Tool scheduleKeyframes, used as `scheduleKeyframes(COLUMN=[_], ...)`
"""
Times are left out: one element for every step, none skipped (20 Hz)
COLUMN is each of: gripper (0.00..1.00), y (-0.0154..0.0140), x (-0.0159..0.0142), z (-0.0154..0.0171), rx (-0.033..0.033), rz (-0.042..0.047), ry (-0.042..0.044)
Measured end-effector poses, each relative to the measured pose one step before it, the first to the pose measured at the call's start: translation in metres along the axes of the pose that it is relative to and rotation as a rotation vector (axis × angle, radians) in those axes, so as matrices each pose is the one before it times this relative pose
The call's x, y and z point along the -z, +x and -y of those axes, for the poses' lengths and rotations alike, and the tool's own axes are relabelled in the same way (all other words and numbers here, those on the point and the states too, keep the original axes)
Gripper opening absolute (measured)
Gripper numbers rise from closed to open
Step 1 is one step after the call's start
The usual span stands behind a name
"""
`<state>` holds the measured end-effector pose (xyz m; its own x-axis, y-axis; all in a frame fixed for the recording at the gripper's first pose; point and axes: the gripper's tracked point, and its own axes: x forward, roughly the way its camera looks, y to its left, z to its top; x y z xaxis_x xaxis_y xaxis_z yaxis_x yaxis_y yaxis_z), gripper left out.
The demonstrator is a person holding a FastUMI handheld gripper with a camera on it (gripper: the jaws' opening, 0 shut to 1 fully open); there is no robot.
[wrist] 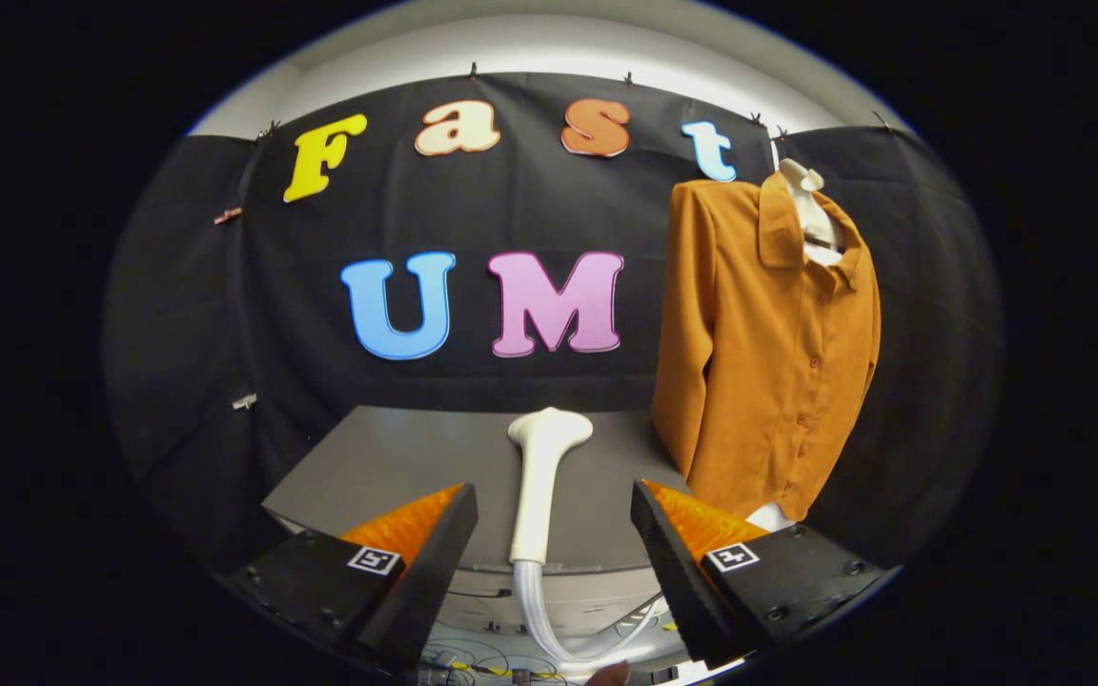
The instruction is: Iron the clothes twice with a garment steamer, once on the left side and once on the right side.
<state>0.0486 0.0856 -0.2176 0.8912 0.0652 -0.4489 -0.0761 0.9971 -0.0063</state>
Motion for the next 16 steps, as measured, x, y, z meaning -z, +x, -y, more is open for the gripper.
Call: scheduleKeyframes(gripper=[1.00,1.00,1.00,1.00,1.00,1.00,1.00,0.99,0.98,0.95,0.88,0.86,0.74,0.63,0.51,0.50], y=[0.01168,0.01180,0.01152,0.01120,0.01093,0.00925,0.00885,0.01097,0.00615,0.00872,0.00495,0.00576,-0.00016,0.00567,0.00225,0.00003], x=[0.01171,0.00926,0.00910,0.00788,0.00780,0.00594,0.00490,0.00368,0.00167,0.00169,0.00276,0.00592,0.00252,-0.00193,-0.00071,0.00022], z=[-0.00474,-0.00403,-0.00295,-0.00167,-0.00073,-0.00143,-0.00058,0.00016,0.00013,-0.00127,-0.00076,-0.00203,0.00197,0.00259,0.00100,0.00464], rx=[-0.00472,-0.00362,0.00117,0.00402,0.00891,0.00354,0.00586,0.00857,0.00882,0.00016,0.00423,0.00106,0.02241,0.00916,0.00531,0.01496], rz=[-0.02770,-0.02728,-0.02573,-0.02071,-0.02120,-0.01865,-0.01467,-0.01870,-0.01954,-0.01770,-0.01030,-0.01416,-0.01323,0.01204,0.00117,0.00006], ry=[0.00224,0.00432,0.00113,-0.00091,-0.00487,-0.00634,-0.00415,0.00086,0.00730,0.00671,0.00077,-0.00748,-0.01337,0.00766,0.00419,-0.00629])
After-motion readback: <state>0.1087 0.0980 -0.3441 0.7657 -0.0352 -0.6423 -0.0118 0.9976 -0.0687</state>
